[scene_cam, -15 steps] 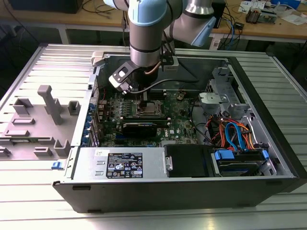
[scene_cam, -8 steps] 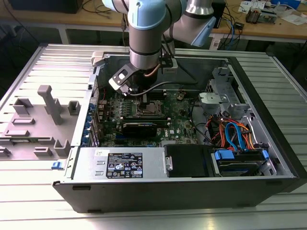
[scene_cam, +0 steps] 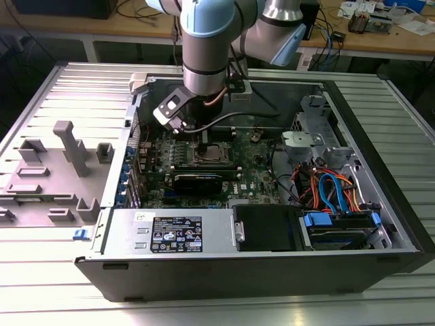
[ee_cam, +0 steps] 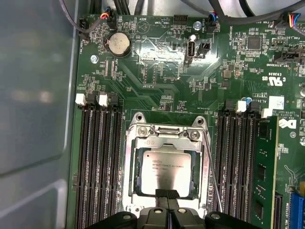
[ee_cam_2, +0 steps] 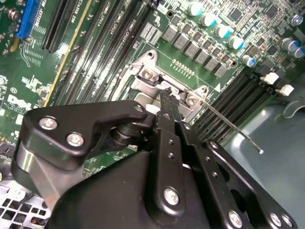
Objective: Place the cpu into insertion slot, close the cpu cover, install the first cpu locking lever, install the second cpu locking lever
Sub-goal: 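Close the cpu cover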
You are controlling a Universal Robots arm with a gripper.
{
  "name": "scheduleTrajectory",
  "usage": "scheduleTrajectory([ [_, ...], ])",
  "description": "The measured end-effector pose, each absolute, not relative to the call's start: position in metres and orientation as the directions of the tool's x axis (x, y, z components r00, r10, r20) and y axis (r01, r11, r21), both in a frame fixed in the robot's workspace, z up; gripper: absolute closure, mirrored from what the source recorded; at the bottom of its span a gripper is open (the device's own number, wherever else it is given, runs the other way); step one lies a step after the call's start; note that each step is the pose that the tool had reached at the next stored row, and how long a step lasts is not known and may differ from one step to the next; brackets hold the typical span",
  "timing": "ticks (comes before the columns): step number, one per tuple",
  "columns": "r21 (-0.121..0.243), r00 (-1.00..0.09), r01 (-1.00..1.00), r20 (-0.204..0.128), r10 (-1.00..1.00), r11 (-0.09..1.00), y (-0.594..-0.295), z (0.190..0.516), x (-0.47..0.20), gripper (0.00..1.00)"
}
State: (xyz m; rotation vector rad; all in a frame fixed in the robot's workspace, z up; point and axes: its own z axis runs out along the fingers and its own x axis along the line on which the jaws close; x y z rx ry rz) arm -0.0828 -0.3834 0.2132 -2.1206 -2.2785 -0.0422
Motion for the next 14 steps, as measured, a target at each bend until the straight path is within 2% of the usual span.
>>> scheduleTrajectory([
  [14,0.0,-0.079,0.997,0.04,0.996,0.079,-0.3838,0.207,-0.09,0.89],
])
